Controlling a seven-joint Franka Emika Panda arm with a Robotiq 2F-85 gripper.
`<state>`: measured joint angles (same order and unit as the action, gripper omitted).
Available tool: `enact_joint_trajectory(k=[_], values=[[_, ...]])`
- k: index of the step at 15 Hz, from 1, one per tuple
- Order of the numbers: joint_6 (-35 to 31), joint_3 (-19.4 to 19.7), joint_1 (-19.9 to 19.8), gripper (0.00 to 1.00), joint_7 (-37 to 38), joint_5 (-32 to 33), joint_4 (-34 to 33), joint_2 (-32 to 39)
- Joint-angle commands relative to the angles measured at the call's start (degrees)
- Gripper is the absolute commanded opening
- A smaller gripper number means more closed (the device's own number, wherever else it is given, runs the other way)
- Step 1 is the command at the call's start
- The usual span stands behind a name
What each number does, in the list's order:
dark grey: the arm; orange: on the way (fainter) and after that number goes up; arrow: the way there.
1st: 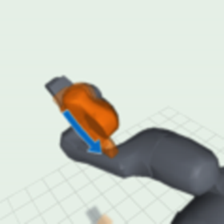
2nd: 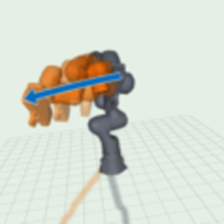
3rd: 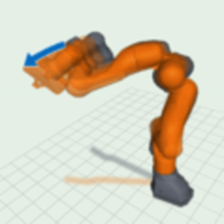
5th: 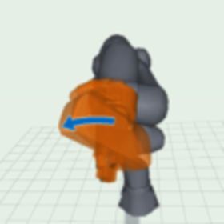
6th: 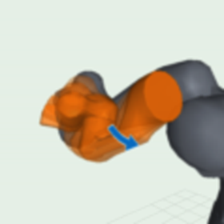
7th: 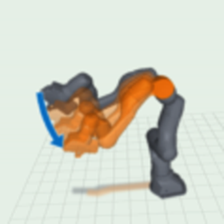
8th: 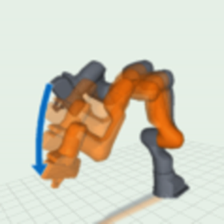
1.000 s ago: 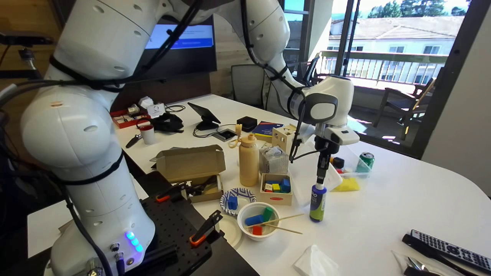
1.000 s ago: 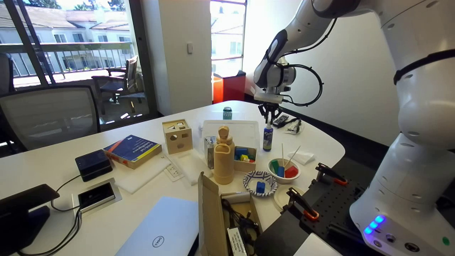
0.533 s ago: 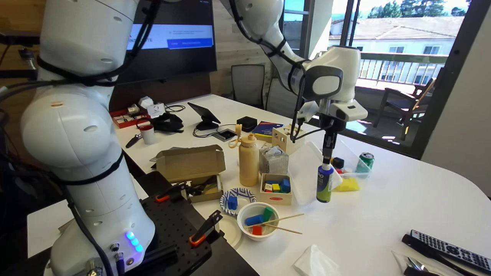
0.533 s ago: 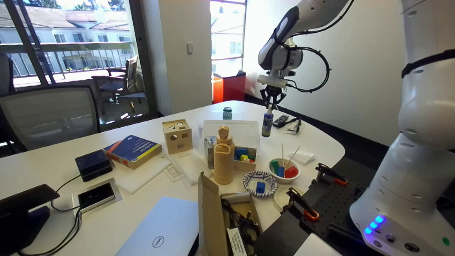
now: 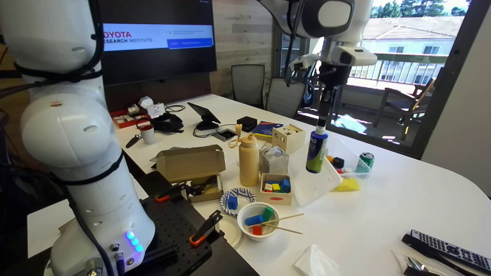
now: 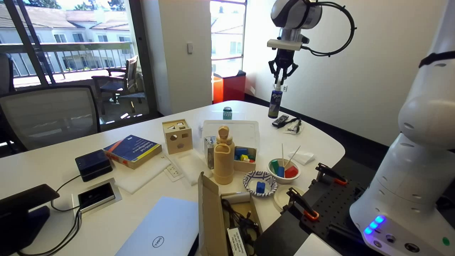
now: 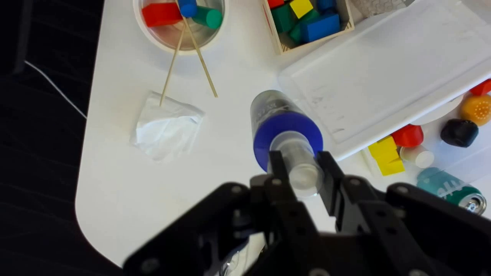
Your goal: Remove the clear lid from the blue bottle.
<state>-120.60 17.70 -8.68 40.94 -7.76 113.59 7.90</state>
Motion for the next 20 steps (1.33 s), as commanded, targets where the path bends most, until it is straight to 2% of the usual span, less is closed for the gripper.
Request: enact_joint_trajectory(k=[1,4,8,15,20], values=[[9.99,-1.41,-0.84,0.06,4.12,2.60,-4.55,-2.11],[12.85,-2.06,-0.91,0.06,6.40,3.62,-7.40,0.92],[10.48,-2.35,-1.29,0.06,6.28,2.62,-7.42,6.63],[1.81,-3.37,-3.99,0.06,-0.70,-4.98,-6.93,19.30],[-6.25,-1.00,-0.55,0.06,4.62,-0.12,-5.11,20.99]])
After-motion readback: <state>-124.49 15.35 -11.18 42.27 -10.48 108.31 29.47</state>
